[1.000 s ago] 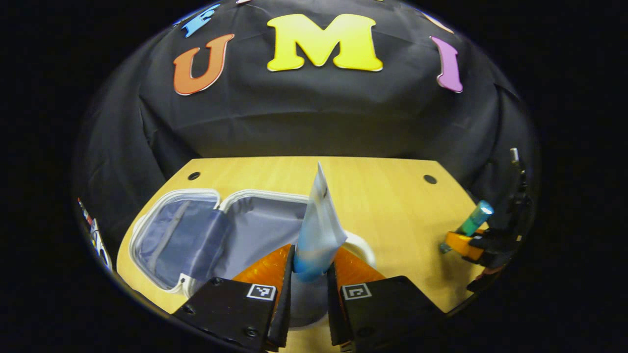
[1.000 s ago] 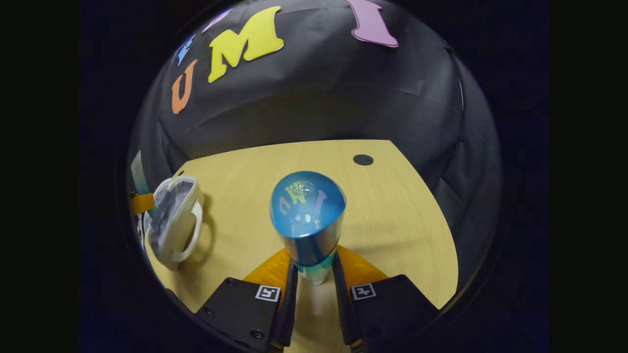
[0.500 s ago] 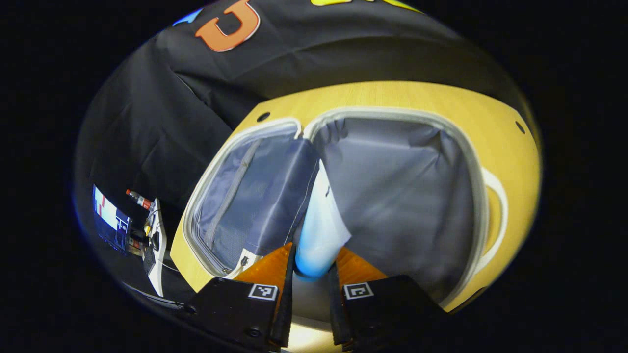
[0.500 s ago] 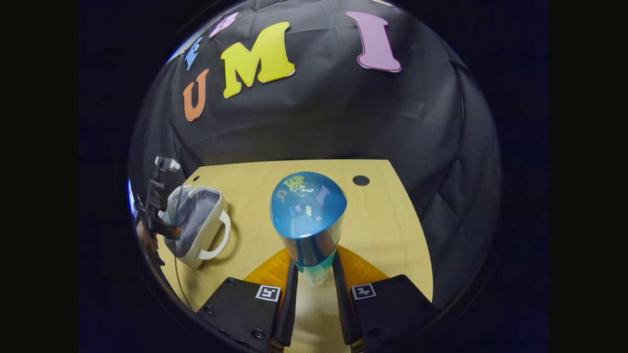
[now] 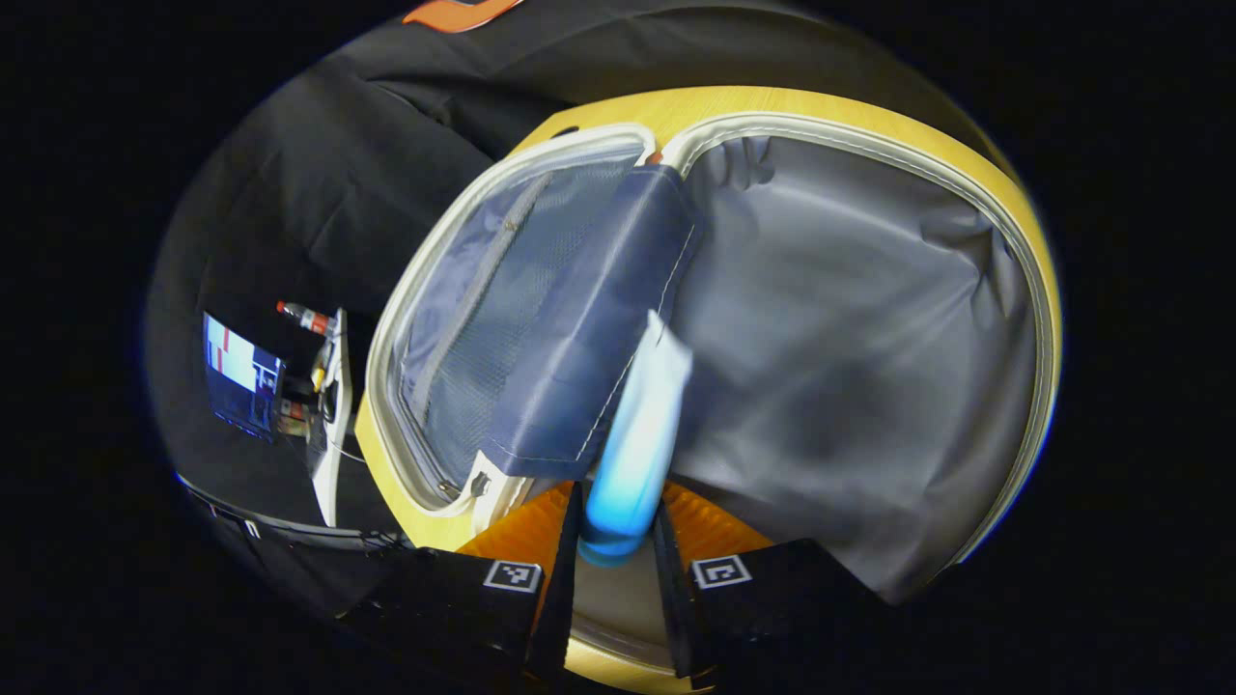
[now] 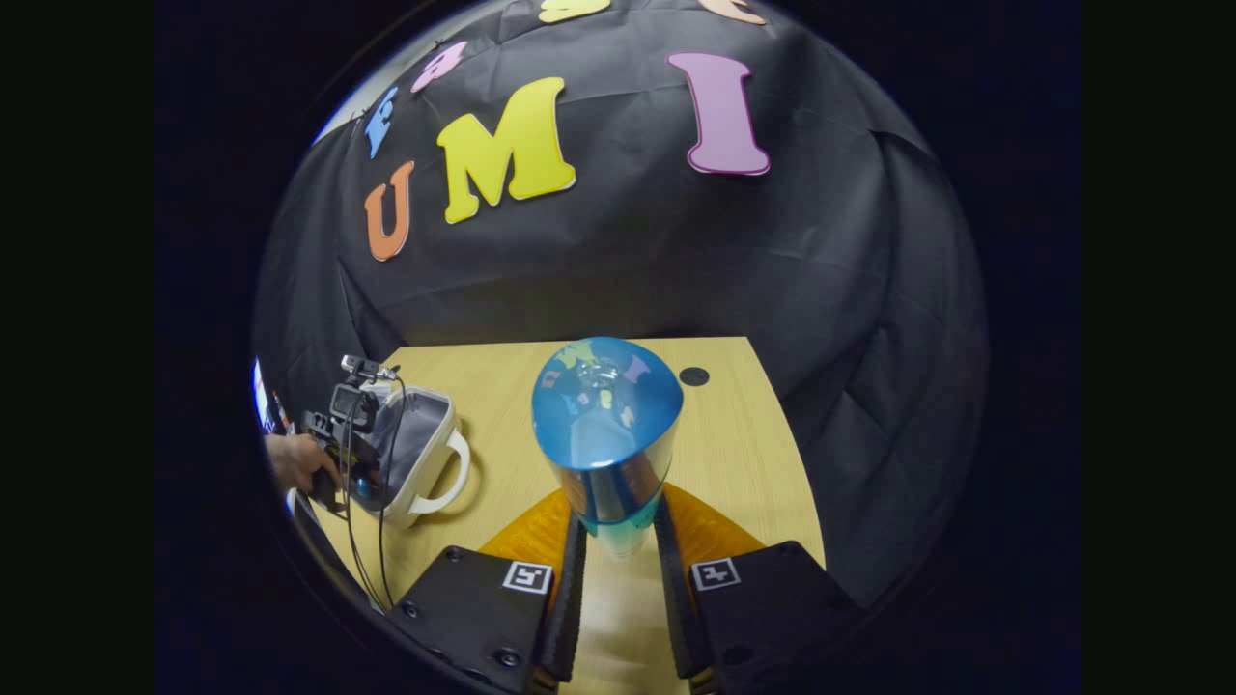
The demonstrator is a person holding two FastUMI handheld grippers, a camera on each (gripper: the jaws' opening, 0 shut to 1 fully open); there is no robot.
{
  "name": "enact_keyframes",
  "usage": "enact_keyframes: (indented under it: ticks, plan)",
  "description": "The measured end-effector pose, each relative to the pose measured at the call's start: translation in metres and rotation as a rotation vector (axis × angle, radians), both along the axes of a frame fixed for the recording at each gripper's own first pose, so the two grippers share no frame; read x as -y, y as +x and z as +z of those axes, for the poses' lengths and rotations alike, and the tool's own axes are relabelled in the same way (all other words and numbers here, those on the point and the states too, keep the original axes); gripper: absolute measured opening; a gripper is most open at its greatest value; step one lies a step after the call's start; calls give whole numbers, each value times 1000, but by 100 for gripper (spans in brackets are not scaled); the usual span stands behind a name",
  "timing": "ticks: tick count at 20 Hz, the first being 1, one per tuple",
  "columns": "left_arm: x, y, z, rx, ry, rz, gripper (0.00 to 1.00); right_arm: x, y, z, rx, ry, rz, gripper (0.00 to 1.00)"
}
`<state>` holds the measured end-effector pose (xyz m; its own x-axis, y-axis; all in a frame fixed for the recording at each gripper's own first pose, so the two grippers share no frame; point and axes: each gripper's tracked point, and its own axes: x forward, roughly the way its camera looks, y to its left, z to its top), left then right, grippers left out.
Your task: First open the suitcase, pack the skin care products into it, and then close the suitcase.
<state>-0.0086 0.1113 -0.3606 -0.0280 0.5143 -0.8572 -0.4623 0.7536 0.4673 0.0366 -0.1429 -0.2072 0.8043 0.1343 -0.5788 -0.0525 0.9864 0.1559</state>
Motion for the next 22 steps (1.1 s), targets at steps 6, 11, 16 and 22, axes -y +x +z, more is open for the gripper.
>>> enact_keyframes:
  ticks: [6,11,16,22]
  plan:
    - [13,7,1,86,-124,42,60,-7,-23,6,-3,-10,34,35]
    - [37,12,19,238,-264,45,99,-72,-21,18,7,5,164,35]
    - [41,17,108,608,-365,-95,99,-196,-5,41,31,73,366,35]
    - [-21,-64,173,776,-251,-154,99,-367,0,-24,-144,118,597,36]
